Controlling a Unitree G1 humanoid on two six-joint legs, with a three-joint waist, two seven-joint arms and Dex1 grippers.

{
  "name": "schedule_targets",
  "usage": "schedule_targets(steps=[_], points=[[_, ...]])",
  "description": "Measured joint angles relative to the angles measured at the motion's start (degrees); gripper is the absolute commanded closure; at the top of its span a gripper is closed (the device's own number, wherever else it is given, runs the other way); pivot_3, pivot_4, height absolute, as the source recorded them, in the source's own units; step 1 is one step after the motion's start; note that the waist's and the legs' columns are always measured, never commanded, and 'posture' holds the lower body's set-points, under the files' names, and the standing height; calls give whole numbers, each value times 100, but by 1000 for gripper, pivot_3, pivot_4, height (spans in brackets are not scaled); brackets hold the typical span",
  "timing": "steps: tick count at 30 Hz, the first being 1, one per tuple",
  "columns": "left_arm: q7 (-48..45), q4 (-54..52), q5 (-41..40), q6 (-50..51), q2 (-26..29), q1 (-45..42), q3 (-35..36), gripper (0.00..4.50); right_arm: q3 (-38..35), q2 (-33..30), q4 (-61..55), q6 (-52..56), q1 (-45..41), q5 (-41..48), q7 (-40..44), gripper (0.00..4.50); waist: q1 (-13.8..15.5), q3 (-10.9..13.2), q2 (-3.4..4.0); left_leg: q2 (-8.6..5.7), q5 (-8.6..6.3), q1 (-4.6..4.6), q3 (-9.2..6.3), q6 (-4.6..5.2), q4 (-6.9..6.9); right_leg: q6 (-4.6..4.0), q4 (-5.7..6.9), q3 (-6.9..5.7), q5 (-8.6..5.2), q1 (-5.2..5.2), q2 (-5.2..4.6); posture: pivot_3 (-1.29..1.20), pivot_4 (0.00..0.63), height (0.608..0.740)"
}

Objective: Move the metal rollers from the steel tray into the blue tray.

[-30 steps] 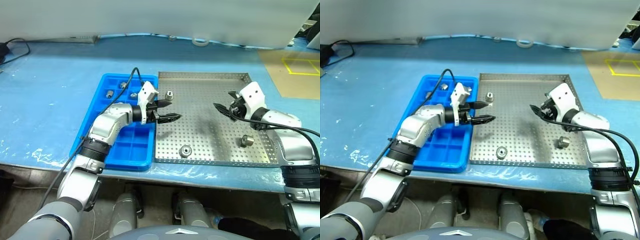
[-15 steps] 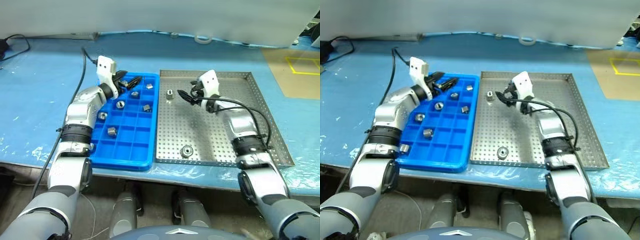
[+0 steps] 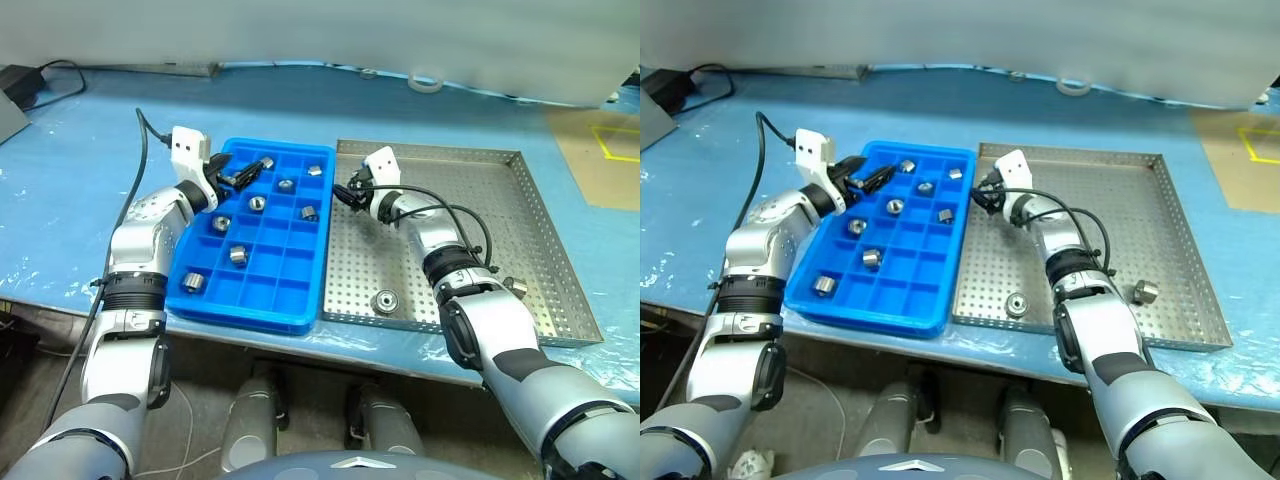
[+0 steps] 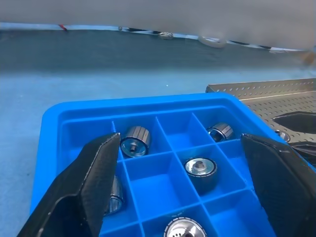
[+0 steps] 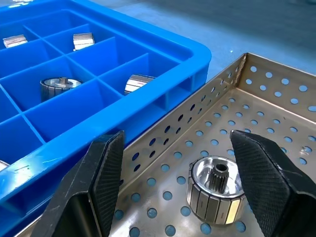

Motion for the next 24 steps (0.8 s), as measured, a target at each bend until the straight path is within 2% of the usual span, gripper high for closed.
schedule_targets(steps=[3, 17, 24], points=[[41, -192, -3, 118, -17, 63, -25, 365, -93, 1, 249, -129, -49, -14, -127, 912, 17, 0, 0, 1, 5, 21, 0, -9, -9, 0, 0, 1, 0, 18, 1, 27, 150, 740], [-12, -259, 2, 293, -114, 82, -235, 365, -357, 35, 588, -218, -41, -15, -337, 912, 44, 1, 0, 0, 6, 17, 0, -11, -11, 0, -3, 4, 0, 13, 1, -2, 150, 740], [-50, -259, -1, 383, -269, 83, -333, 365, -822, -94, 415, 43, -41, 392, 247, 912, 46, 1, 0, 0, 2, -32, 2, 10, -10, 0, -7, -1, 0, -32, 1, -21, 150, 740]])
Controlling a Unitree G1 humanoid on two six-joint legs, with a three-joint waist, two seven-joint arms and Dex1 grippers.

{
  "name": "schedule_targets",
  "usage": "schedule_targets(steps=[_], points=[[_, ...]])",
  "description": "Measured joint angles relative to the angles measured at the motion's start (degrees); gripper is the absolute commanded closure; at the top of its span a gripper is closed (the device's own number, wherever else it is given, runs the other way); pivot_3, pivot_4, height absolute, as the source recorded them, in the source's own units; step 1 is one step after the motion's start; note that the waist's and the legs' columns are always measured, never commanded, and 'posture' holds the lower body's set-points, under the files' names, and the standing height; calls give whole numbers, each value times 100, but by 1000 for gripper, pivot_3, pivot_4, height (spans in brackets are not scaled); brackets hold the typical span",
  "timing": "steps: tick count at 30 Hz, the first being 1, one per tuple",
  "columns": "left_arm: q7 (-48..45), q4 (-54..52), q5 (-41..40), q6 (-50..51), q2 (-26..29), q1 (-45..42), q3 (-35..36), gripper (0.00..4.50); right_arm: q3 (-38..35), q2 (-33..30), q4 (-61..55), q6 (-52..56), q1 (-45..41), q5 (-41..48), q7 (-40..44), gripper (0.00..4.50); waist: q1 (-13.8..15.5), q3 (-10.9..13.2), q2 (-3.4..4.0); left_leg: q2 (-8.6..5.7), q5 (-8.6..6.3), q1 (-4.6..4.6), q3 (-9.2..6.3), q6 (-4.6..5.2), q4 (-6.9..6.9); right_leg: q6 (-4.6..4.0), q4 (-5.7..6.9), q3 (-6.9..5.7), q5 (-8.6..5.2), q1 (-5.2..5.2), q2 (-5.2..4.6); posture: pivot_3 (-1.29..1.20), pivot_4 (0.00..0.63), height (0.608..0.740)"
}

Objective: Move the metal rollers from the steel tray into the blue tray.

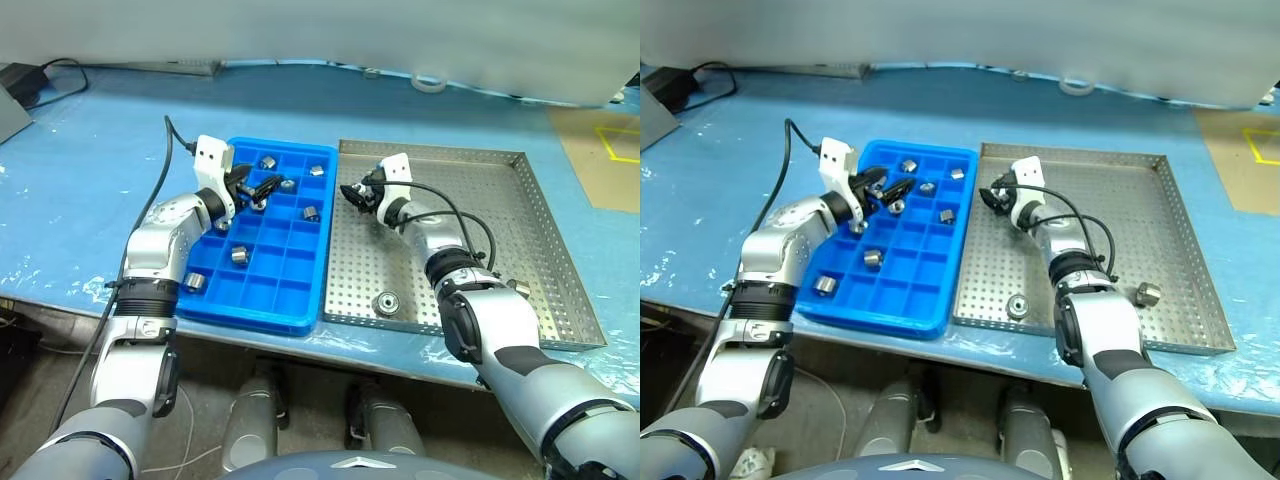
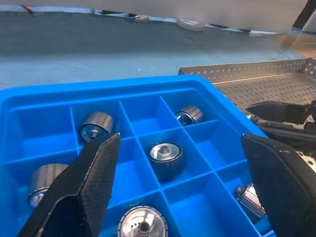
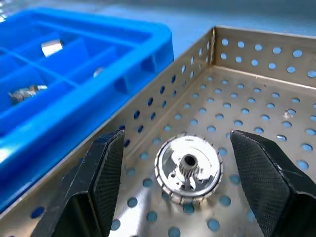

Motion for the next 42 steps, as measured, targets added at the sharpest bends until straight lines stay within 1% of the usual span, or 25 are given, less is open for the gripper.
schedule_targets(steps=[6, 12, 27, 28, 30, 33, 34, 42], points=[[-3, 0, 5, 15, -76, 3, -76, 365, 78, -64, -14, 13, 31, -131, -154, 912, -6, 0, 0, 0, -4, -1, 0, -5, 0, 0, -1, -1, 0, -1, 0, -23, 150, 740], [-4, -20, 2, 39, -108, 56, -119, 365, 148, 89, 93, -2, 193, -285, -464, 912, -16, 0, 0, 0, -3, 0, 0, -7, 0, 0, -1, 0, 0, -1, -1, -24, 150, 740], [10, -93, 2, 131, -233, 89, -122, 365, 191, 367, 191, -78, 108, -509, -1168, 912, -66, 0, 0, 0, -2, 8, 0, -11, -5, 0, -3, 4, 0, 4, 0, -28, 150, 740], [11, -93, 2, 136, -237, 91, -122, 327, 191, 385, 193, -89, 106, -515, -1202, 1335, -68, 0, 0, 0, -2, 8, 0, -11, -6, 0, -4, 4, 0, 3, 0, -32, 150, 740], [10, -93, 3, 137, -239, 96, -122, 327, 189, 444, 208, -107, 91, -536, -1291, 1840, -72, 0, 0, 0, -1, 9, 0, -13, -10, 0, -5, 4, 0, 2, 1, -33, 150, 740], [10, -93, 3, 139, -266, 103, -122, 327, 199, 558, 253, -105, 35, -568, -1404, 2873, -79, 0, 0, 0, 0, 9, 1, -14, -14, 0, -6, 4, 0, 1, 1, -35, 150, 740], [10, -93, 2, 140, -274, 107, -122, 327, 204, 584, 273, -105, 13, -580, -1446, 2953, -78, 1, 1, 0, 0, 9, 1, -14, -15, 0, -7, 4, 0, 0, 1, -34, 150, 740], [11, -133, 3, 148, -323, 185, -129, 327, 215, 667, 292, -101, -22, -583, -1446, 2950, -66, 1, 1, 0, 0, 7, 2, -14, -20, 0, -13, 4, 0, 0, 1, -31, 150, 740]])
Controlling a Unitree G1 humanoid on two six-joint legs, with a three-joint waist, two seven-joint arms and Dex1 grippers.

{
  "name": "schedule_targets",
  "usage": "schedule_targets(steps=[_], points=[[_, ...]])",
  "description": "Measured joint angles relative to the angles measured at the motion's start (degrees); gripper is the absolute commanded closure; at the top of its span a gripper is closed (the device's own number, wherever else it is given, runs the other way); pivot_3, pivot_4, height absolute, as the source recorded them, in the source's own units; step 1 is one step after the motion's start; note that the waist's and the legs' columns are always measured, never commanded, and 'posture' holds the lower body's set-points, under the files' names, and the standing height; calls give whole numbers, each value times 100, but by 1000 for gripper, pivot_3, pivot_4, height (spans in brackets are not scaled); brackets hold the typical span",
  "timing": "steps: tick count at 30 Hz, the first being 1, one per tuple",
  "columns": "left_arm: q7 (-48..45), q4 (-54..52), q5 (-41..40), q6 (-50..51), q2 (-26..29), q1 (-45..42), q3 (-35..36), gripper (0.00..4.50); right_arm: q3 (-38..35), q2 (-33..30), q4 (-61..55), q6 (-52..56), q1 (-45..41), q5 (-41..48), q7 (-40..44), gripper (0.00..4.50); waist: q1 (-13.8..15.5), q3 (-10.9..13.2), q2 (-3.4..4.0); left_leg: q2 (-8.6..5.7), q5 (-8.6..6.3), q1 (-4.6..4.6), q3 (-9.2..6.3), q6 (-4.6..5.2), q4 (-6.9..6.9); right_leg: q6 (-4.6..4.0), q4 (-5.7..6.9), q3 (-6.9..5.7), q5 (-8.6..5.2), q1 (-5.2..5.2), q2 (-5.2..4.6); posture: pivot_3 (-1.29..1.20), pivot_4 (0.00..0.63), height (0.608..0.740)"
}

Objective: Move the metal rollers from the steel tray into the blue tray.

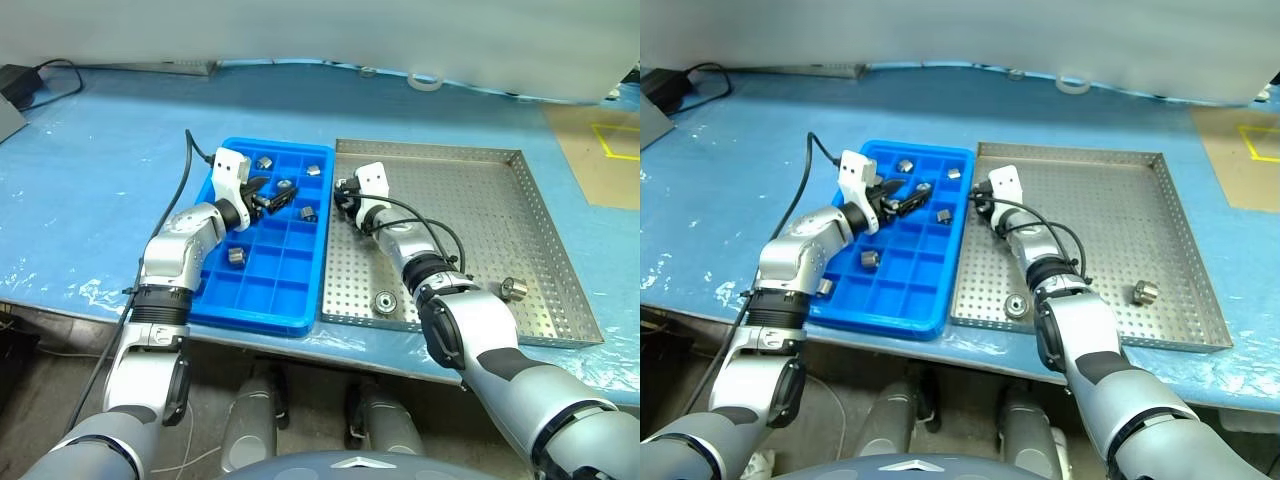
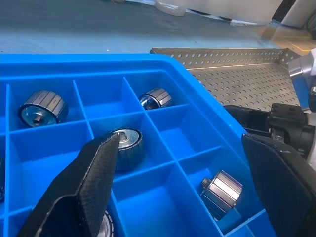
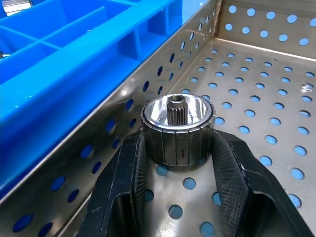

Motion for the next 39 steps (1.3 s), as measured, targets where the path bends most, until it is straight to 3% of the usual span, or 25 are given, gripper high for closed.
schedule_targets(steps=[6, 12, 15, 18, 22, 26, 32, 39], points=[[-11, -124, -11, 59, -5, 24, -12, 327, 15, -186, -46, 1, 13, -2, 289, 2950, 4, 1, 0, 0, 0, -1, 0, 0, 0, 0, -1, 0, 0, 0, 0, -32, 150, 740], [-171, -371, -214, 185, 15, 118, -9, 327, 10, -918, -991, 53, 467, 41, 723, 2950, 29, 2, -1, -3, -3, -5, 1, 6, 0, 0, -10, 0, 0, 1, -1, -57, 150, 740], [-271, -493, -286, 258, 67, 196, -11, 327, -19, -1252, -2035, 412, 1010, 210, 1106, 2950, 15, 4, -4, -2, -3, -5, 1, 7, -2, 0, -14, 0, 0, 1, 0, -70, 150, 740], [-505, -862, -465, 538, 386, 358, -11, 327, 86, -1621, -4175, 1552, 1931, 748, 2000, 2950, -14, 7, -4, 0, -1, -3, 0, 8, -12, 1, -17, 0, 0, -2, 4, -79, 150, 740], [-1029, -1931, -870, 952, 1267, 860, 55, 327, 460, -2397, -6857, 3131, 2827, 1668, 3191, 2950, -27, 8, -4, 0, 17, 23, 0, -22, -72, 2, -39, 1, 0, 4, 12, -54, 150, 740], [-1382, -3219, -1417, 1355, 2131, 1441, 466, 327, 622, -3108, -8346, 4159, 3035, 2363, 3868, 2950, 42, 8, -4, 8, 34, 71, -5, -53, -123, 3, -86, -2, -1, 50, 27, 5, 150, 740], [-1346, -3904, -1663, 1479, 2500, 2265, 776, 327, 1051, -3491, -8781, 4614, 3115, 2599, 4397, 2950, 202, 8, -4, -3, 35, 166, -2, -63, -176, 10, -147, 5, -5, 134, 27, 73, 150, 740], [-837, -3686, -1247, 1186, 2450, 2858, 811, 327, 2062, -2536, -7601, 3802, 2438, 1887, 4346, 2950, 278, 7, -7, -3, 42, 150, -2, -75, -189, 8, -142, 4, -4, 113, 31, 141, 150, 740]])
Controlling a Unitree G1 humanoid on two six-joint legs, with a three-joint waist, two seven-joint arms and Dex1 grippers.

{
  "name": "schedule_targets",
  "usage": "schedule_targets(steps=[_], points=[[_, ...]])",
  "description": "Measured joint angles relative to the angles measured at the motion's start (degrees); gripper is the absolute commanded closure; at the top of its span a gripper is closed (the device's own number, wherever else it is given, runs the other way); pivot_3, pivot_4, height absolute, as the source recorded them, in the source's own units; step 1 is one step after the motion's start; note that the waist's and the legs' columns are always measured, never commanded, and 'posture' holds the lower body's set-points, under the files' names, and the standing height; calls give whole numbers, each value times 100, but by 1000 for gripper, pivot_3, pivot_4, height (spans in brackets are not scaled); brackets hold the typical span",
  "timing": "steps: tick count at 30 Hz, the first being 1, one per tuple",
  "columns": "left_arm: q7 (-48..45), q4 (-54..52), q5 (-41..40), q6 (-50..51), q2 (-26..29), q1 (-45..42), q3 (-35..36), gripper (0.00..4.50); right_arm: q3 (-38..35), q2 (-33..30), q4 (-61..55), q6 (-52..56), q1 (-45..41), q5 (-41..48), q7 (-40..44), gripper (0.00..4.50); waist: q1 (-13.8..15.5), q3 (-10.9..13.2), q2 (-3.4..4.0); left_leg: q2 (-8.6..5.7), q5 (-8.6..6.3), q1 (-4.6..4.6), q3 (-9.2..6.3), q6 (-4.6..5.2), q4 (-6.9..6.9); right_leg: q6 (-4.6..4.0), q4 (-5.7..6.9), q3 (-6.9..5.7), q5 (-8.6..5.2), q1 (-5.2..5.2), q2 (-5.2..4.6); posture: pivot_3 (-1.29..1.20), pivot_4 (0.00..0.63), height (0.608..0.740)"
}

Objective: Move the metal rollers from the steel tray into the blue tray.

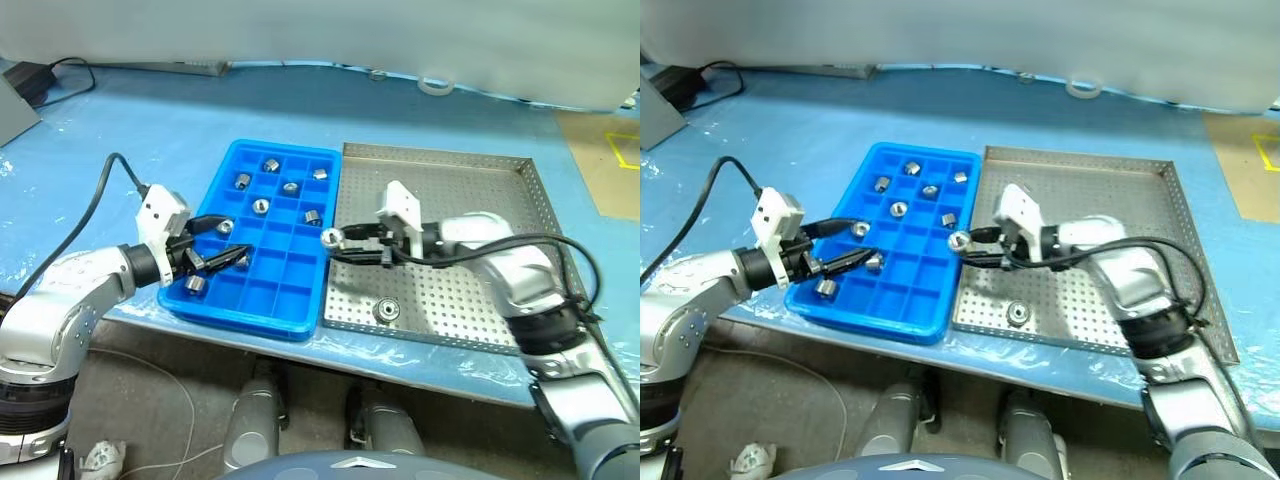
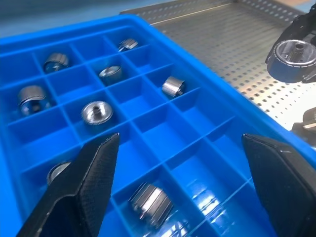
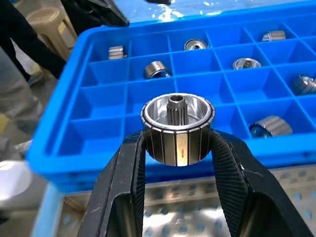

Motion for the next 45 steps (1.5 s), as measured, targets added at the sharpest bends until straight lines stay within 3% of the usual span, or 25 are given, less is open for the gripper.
schedule_targets(steps=[8, 14, 21, 29, 33, 40, 45], points=[[90, 800, 72, -332, 33, 442, 755, 327, 328, 759, 784, -718, -550, -283, 290, 2950, 49, -2, -4, 0, -2, -25, -2, 4, 8, -1, 4, -5, 1, -13, 0, 182, 150, 740], [111, 965, 100, -432, 5, 536, 755, 327, 499, 1386, 1454, -1082, -992, -488, 388, 2950, 93, -8, -22, 0, 2, -17, -3, -2, 10, -1, 25, -5, 1, -13, -1, 199, 150, 740], [238, 701, 15, -416, -27, 295, 685, 327, 415, 2109, 3373, -1872, -1447, -930, -132, 2950, 150, -8, -23, 1, 10, -8, -4, -15, 11, -2, 41, -4, 1, -12, -1, 211, 150, 740], [347, 607, -9, -360, -124, 206, 502, 327, 312, 2222, 4256, -2618, -1606, -1228, -186, 2950, 173, -9, -24, 3, 10, -9, -3, -15, 11, -2, 46, -4, 0, -15, -1, 205, 150, 740], [379, 583, -23, -354, -170, 152, 422, 327, 302, 2228, 4372, -2839, -1632, -1369, -212, 1607, 174, -9, -24, 3, 10, -7, -3, -15, 16, -2, 50, -4, 1, -13, -1, 198, 150, 740], [366, 599, -27, -358, -213, -31, 288, 327, 51, 2067, 4207, -2704, -1602, -1337, -143, 1607, 182, -9, -24, 2, 10, -8, -3, -15, 21, -2, 53, -4, 1, -12, -1, 184, 150, 740], [258, 720, -60, -371, -309, -364, 33, 327, -272, 1116, 2510, -1885, -1053, -1014, 220, 1607, 237, -9, -25, 2, 9, -10, -4, -11, 23, -1, 46, -4, 1, -7, -1, 58, 150, 740]])
